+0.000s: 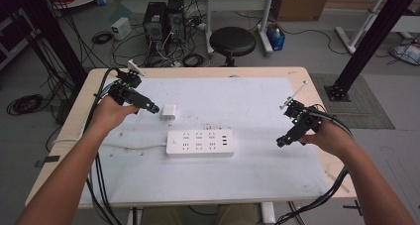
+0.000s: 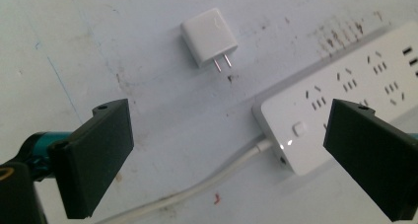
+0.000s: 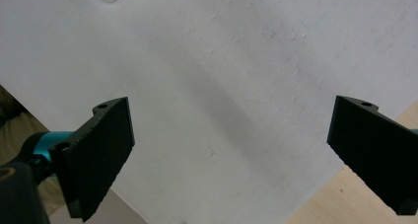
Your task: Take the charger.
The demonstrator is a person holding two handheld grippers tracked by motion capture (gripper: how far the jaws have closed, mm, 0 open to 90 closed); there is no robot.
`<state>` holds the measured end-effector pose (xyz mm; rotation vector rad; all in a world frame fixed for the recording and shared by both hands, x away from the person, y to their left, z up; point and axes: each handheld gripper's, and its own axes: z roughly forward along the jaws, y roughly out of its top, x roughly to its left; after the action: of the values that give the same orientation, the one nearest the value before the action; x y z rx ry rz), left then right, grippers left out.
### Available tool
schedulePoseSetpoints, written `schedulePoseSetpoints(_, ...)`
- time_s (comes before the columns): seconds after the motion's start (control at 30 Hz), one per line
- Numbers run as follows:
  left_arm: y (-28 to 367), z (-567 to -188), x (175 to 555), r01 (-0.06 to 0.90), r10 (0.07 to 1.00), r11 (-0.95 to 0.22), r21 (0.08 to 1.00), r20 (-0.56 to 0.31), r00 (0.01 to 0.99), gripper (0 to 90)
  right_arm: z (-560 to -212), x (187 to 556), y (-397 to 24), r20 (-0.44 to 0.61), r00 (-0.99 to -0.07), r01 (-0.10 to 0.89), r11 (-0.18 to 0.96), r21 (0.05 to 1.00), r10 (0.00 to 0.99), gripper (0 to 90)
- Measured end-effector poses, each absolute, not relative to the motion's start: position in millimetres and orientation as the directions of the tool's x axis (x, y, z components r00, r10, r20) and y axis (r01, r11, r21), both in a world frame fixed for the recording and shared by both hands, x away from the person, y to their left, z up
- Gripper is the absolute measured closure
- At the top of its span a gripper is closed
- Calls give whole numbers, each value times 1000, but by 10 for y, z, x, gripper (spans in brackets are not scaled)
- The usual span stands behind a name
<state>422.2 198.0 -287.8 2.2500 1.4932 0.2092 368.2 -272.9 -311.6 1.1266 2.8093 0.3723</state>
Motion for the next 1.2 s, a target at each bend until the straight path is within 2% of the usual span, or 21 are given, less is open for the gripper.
schedulePoseSetpoints(0.23,1864,-3003,4432,882,940,-245,403,-124,317,48,-3132,3713,-2703,5,-726,666,702,253,688,33)
schedulePoseSetpoints(0.7,1739,-3253,4776,924,993,-38,382,-87,77,48,-3140,3748,-2685,9,-728,665,703,254,685,33)
schedulePoseSetpoints(0.87,1644,-3389,4883,936,996,-7,353,-79,37,48,-3142,3751,-2676,10,-732,661,706,255,681,33)
schedulePoseSetpoints(1.03,1557,-3511,4953,941,999,-13,338,-45,30,48,-3130,3741,-2700,10,-735,657,709,257,677,33)
schedulePoseSetpoints(1.2,1440,-3634,4984,942,998,-7,334,-52,26,48,-3133,3741,-2722,14,-734,658,705,265,679,33)
